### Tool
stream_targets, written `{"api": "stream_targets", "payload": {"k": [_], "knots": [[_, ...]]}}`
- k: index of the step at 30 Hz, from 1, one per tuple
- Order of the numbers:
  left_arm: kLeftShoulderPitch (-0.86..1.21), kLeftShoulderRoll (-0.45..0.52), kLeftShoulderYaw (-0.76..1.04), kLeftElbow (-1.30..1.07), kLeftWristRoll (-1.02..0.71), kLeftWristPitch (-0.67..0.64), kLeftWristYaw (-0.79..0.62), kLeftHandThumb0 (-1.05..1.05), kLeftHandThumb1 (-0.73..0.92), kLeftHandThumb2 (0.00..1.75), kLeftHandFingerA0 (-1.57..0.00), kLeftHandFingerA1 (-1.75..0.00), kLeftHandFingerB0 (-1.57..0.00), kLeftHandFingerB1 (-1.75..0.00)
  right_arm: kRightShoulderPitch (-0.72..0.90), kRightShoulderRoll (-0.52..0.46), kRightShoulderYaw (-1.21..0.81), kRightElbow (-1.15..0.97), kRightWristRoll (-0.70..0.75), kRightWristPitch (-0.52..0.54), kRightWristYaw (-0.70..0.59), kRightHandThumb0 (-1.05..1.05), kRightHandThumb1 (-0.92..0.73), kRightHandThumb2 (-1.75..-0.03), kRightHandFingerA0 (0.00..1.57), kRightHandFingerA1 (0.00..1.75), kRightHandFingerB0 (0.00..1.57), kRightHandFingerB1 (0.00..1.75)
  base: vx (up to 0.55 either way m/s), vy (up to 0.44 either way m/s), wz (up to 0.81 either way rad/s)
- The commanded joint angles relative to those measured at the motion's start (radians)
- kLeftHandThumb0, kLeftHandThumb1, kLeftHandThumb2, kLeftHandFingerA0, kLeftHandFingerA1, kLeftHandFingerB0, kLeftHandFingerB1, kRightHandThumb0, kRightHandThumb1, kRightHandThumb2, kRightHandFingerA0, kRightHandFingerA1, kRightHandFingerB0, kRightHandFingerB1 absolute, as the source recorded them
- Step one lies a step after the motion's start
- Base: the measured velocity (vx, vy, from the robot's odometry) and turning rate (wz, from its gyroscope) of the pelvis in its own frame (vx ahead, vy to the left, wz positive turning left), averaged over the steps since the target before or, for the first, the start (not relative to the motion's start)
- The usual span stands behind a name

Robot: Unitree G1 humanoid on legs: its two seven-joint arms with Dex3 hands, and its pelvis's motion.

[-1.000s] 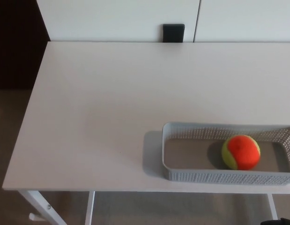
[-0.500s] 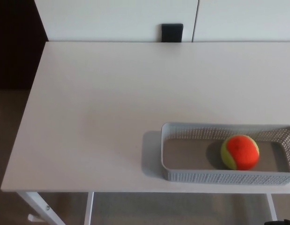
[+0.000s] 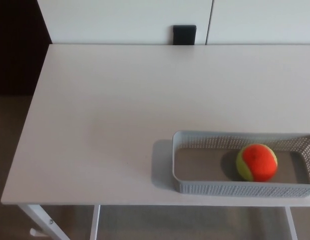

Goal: The robot walk towards a table in front and uses its left hand to pickup a tennis ball on the left side and put it in a container on the right hand side

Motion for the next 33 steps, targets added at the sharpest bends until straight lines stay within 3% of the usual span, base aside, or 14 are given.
{"api": "stream_targets", "payload": {"k": [1, 12, 13, 14, 15, 16, 17, 22, 23, 24, 30, 31, 32, 33], "knots": [[-0.007, 0.025, -0.009, 0.022, 0.007, -0.083, 0.064, -0.36, 0.55, 1.09, -0.01, -0.51, 0.0, -0.49, 0.005, -0.019, -0.008, 0.001, 0.001, -0.023, -0.023, -0.3, -0.7, -0.6, 0.4, 0.52, 0.33, 0.41, 0.0, 0.0, 0.0], [-0.032, 0.018, 0.016, 0.045, -0.046, -0.096, 0.036, -0.36, 0.55, 1.08, -0.01, -0.52, 0.0, -0.5, -0.012, -0.017, -0.011, 0.004, 0.0, -0.021, -0.019, -0.29, -0.7, -0.6, 0.41, 0.52, 0.34, 0.42, 0.0, 0.0, 0.0], [-0.033, 0.017, 0.022, 0.052, -0.053, -0.097, 0.031, -0.6, 0.73, 0.62, -0.08, -0.35, -0.1, -0.3, -0.011, -0.016, -0.009, 0.004, -0.002, -0.017, -0.022, -0.28, -0.69, -0.6, 0.43, 0.53, 0.34, 0.42, 0.0, 0.0, 0.0], [-0.034, 0.017, 0.024, 0.056, -0.057, -0.099, 0.028, -0.6, 0.73, 0.62, -0.08, -0.35, -0.1, -0.3, -0.011, -0.015, -0.008, 0.005, -0.004, -0.015, -0.023, -0.28, -0.69, -0.6, 0.43, 0.53, 0.34, 0.42, 0.0, 0.0, 0.0], [-0.036, 0.019, 0.023, 0.065, -0.053, -0.107, 0.032, -0.57, 0.47, 0.9, 0.0, -0.48, -0.03, -0.43, -0.01, -0.016, -0.006, 0.004, -0.006, -0.014, -0.024, -0.28, -0.7, -0.6, 0.43, 0.52, 0.33, 0.41, 0.0, 0.0, 0.0], [-0.037, 0.019, 0.022, 0.071, -0.051, -0.112, 0.034, -0.57, 0.47, 0.9, 0.0, -0.48, -0.03, -0.43, -0.009, -0.016, -0.005, 0.004, -0.007, -0.014, -0.024, -0.28, -0.7, -0.6, 0.43, 0.52, 0.33, 0.41, 0.0, 0.0, 0.0], [-0.038, 0.026, 0.015, 0.069, -0.043, -0.119, 0.028, -0.58, 0.69, 0.63, -0.07, -0.38, -0.08, -0.29, -0.017, -0.017, -0.006, 0.007, -0.007, -0.009, -0.024, -0.29, -0.7, -0.6, 0.42, 0.52, 0.33, 0.41, 0.0, 0.0, 0.0], [-0.029, 0.018, 0.021, 0.08, -0.055, -0.134, 0.028, -0.54, 0.64, 0.59, -0.07, -0.42, -0.08, -0.32, -0.007, -0.021, 0.0, 0.01, -0.015, -0.022, -0.029, -0.28, -0.7, -0.6, 0.43, 0.53, 0.33, 0.42, 0.0, 0.0, 0.0], [-0.035, 0.017, 0.023, 0.084, -0.06, -0.138, 0.021, -0.58, 0.57, 0.74, -0.05, -0.41, -0.05, -0.36, -0.014, -0.022, -0.001, 0.01, -0.014, -0.018, -0.028, -0.28, -0.7, -0.6, 0.44, 0.53, 0.34, 0.41, 0.0, 0.0, 0.0], [-0.043, 0.016, 0.025, 0.091, -0.066, -0.144, 0.012, -0.58, 0.57, 0.74, -0.05, -0.41, -0.05, -0.36, -0.023, -0.024, -0.001, 0.01, -0.013, -0.013, -0.027, -0.28, -0.7, -0.6, 0.44, 0.53, 0.34, 0.41, 0.0, 0.0, 0.0], [-0.045, 0.019, 0.015, 0.095, -0.058, -0.141, 0.022, -0.51, 0.62, 0.59, -0.07, -0.38, -0.08, -0.29, -0.016, -0.021, -0.035, -0.003, 0.024, -0.016, -0.032, -0.29, -0.69, -0.6, 0.39, 0.51, 0.32, 0.41, 0.0, 0.0, 0.0], [-0.046, 0.021, 0.01, 0.094, -0.051, -0.142, 0.031, -0.52, 0.61, 0.58, -0.06, -0.42, -0.09, -0.3, -0.016, -0.021, -0.052, -0.006, 0.04, -0.012, -0.021, -0.27, -0.5, -0.92, 0.31, 0.59, 0.21, 0.52, 0.0, 0.0, 0.0], [-0.037, 0.023, 0.008, 0.094, -0.049, -0.146, 0.034, -0.51, 0.62, 0.58, -0.08, -0.43, -0.08, -0.3, -0.008, -0.02, -0.057, -0.007, 0.041, -0.013, -0.016, -0.29, -0.7, -0.6, 0.39, 0.51, 0.32, 0.41, 0.0, 0.0, 0.0], [-0.037, 0.023, 0.008, 0.094, -0.049, -0.146, 0.034, -0.51, 0.62, 0.58, -0.08, -0.43, -0.08, -0.3, -0.008, -0.02, -0.057, -0.007, 0.041, -0.013, -0.016, -0.29, -0.7, -0.6, 0.39, 0.51, 0.32, 0.41, 0.0, 0.0, 0.0]]}}
